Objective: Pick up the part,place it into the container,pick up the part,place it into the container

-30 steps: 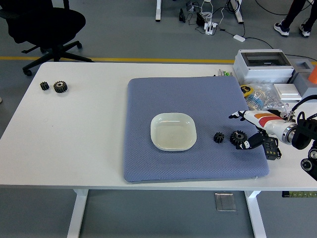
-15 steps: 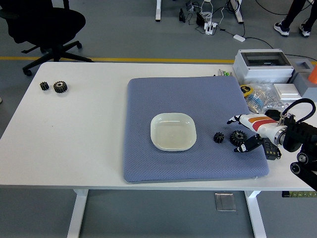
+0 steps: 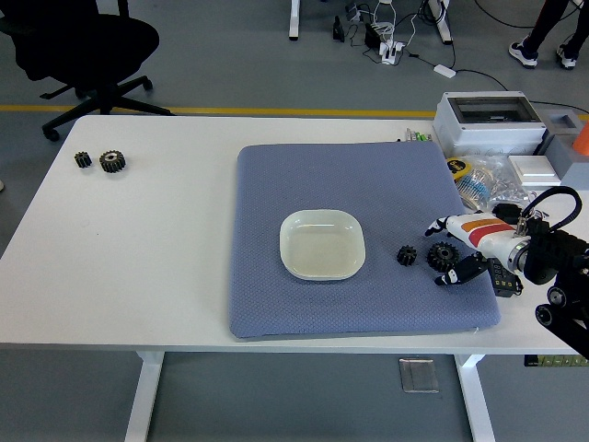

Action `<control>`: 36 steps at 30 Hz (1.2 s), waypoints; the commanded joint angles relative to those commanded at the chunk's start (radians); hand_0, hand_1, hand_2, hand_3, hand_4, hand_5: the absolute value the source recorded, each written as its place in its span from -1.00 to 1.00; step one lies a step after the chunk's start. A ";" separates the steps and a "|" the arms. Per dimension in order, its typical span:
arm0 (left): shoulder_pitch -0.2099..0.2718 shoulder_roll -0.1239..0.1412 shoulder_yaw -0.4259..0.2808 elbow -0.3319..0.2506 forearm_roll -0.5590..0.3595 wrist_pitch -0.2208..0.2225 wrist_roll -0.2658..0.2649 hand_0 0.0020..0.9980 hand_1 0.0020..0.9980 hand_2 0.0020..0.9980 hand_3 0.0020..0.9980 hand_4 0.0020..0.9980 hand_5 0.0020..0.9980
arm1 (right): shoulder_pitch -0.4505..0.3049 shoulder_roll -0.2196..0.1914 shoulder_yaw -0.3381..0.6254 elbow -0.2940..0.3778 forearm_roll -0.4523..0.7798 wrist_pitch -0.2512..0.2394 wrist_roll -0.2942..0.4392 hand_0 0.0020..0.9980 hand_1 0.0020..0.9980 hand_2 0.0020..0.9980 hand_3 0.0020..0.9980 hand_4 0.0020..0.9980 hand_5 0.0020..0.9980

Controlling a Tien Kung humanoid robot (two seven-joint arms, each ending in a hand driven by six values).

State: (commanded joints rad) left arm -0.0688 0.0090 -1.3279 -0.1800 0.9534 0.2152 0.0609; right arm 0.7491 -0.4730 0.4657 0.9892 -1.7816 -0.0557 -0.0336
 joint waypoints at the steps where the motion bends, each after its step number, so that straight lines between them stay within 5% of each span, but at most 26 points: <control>1: 0.000 0.000 0.001 0.000 0.000 0.001 0.000 0.47 0.44 0.51 0.14 0.31 0.18 | 0.002 0.003 -0.007 -0.010 0.004 -0.003 0.002 0.24 0.37 0.55 0.49 0.95 -0.47; 3: 0.000 0.000 0.001 0.000 0.000 0.001 0.001 0.47 0.44 0.51 0.14 0.31 0.18 | 0.004 0.008 -0.014 -0.023 0.010 -0.005 0.004 0.09 0.29 0.47 0.34 0.86 -0.46; 8: -0.002 -0.001 0.002 0.000 0.000 0.001 0.001 0.47 0.44 0.51 0.14 0.31 0.18 | 0.007 0.012 -0.020 -0.045 0.025 -0.018 0.018 0.09 0.29 0.47 0.34 0.86 -0.46; 9: -0.002 0.000 0.002 0.000 0.000 0.001 0.000 0.47 0.44 0.51 0.14 0.31 0.18 | 0.008 0.011 -0.021 -0.045 0.025 -0.023 0.021 -0.17 0.10 0.28 0.13 0.66 -0.52; 14: -0.004 0.000 0.001 0.000 0.002 0.001 0.000 0.47 0.44 0.51 0.14 0.31 0.18 | 0.015 0.010 -0.025 -0.051 0.029 -0.039 0.029 -0.17 0.10 0.28 0.13 0.66 -0.52; 15: -0.004 0.000 0.001 0.000 0.002 0.001 0.001 0.47 0.44 0.51 0.14 0.31 0.18 | 0.016 0.010 -0.027 -0.054 0.030 -0.041 0.030 -0.26 -0.01 0.13 0.02 0.50 -0.60; 26: -0.006 -0.002 0.000 0.000 0.002 0.000 0.001 0.47 0.44 0.51 0.14 0.31 0.18 | 0.015 0.011 -0.037 -0.076 0.048 -0.045 0.034 -0.34 -0.07 0.06 0.00 0.48 -0.59; 27: -0.006 -0.002 0.001 0.000 0.001 0.000 0.001 0.47 0.44 0.51 0.14 0.31 0.18 | 0.015 0.011 -0.037 -0.078 0.052 -0.045 0.034 -0.49 -0.12 0.01 -0.01 0.45 -0.57; 32: -0.006 -0.001 0.003 0.000 -0.001 0.000 0.001 0.47 0.44 0.51 0.14 0.31 0.18 | 0.011 0.008 -0.033 -0.077 0.066 -0.050 0.039 -0.49 -0.12 0.01 -0.01 0.45 -0.57; 33: -0.006 -0.001 0.003 0.000 -0.001 0.000 0.001 0.47 0.44 0.51 0.14 0.30 0.18 | 0.010 0.007 -0.032 -0.076 0.068 -0.052 0.041 -0.68 -0.20 -0.04 -0.02 0.40 -0.51; 36: -0.005 -0.001 0.002 0.000 0.000 0.000 0.002 0.47 0.44 0.51 0.14 0.30 0.18 | 0.007 0.005 -0.023 -0.071 0.078 -0.059 0.046 -0.68 -0.20 -0.04 -0.02 0.40 -0.51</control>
State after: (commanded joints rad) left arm -0.0734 0.0079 -1.3258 -0.1800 0.9531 0.2154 0.0627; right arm 0.7564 -0.4685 0.4422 0.9181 -1.7032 -0.1148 0.0127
